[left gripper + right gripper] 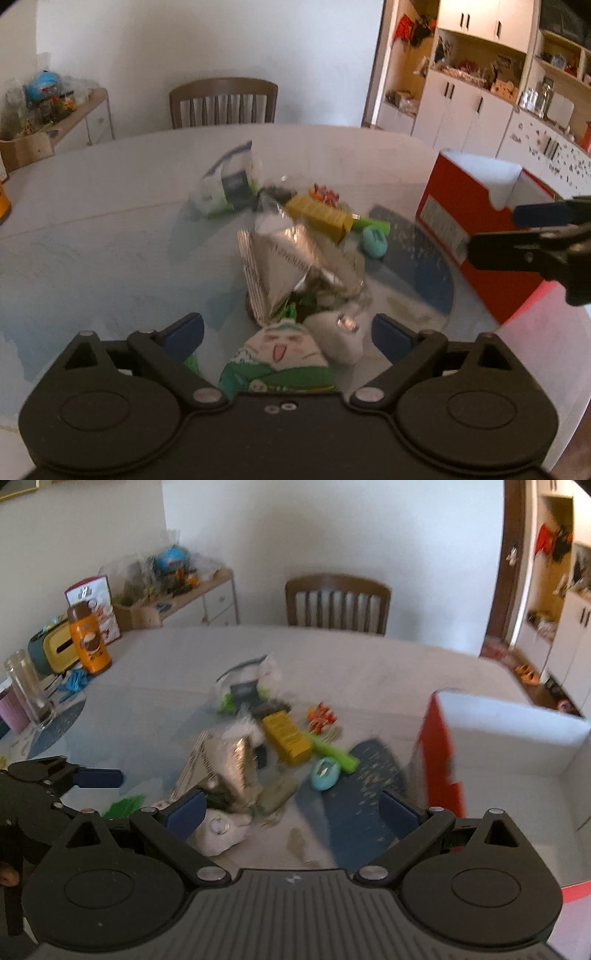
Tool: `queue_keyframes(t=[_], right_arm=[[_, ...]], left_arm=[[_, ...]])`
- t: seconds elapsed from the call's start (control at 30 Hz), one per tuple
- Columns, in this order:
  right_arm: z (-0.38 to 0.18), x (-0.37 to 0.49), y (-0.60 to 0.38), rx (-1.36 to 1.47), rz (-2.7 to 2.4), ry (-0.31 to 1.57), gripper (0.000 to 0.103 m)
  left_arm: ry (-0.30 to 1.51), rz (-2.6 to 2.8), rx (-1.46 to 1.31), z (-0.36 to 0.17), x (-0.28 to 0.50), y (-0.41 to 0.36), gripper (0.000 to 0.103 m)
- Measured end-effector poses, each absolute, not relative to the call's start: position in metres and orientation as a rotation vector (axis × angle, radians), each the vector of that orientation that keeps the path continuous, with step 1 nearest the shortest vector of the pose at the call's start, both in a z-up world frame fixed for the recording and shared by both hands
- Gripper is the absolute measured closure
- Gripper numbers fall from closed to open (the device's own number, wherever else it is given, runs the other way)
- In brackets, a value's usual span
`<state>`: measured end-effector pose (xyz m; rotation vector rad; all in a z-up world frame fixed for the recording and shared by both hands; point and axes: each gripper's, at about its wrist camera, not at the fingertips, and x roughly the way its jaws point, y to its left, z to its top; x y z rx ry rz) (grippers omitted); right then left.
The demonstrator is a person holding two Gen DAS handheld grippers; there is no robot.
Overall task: Organize objects
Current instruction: 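Reach both tools toward the cluttered items on the table, then grasp the green plush toy with the left tool while the right tool grasps the white plush tooth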
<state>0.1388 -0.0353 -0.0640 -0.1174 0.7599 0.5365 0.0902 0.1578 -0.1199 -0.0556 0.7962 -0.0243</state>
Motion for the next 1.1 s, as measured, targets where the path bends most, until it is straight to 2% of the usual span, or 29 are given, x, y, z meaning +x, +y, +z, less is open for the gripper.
queue_keyframes(t=[0.13,0.37,0.57,0.73,0.9,1.1], right_arm=[[-0.08,0.147,-0.018,-0.123,0.548,0.82,0.003],[-0.104,0.16,0.003,-0.105,0.564,0.928,0.004],[-0.123,0.167,0.019,-0.111,0.565,1.0,0.009],[-0.131,0.168,0.031,-0.13,0.572,1.024,0.019],[-0.135,0.171,0.041,-0.13,0.577,1.051,0.036],[-0.139,0.168,0.049,-0.144,0.581,1.078,0.048]], left_arm=[[0.816,-0.044,-0.041,-0.131,0.092,0.161,0.014],[0.838,-0.087,-0.013,-0.145,0.097,0.16,0.015],[0.853,-0.098,0.0,-0.153,0.095,0.162,0.019],[0.867,-0.118,0.006,-0.158,0.093,0.165,0.021],[0.864,-0.128,0.006,-0.159,0.092,0.167,0.024],[0.867,-0.135,-0.023,-0.158,0.092,0.173,0.028]])
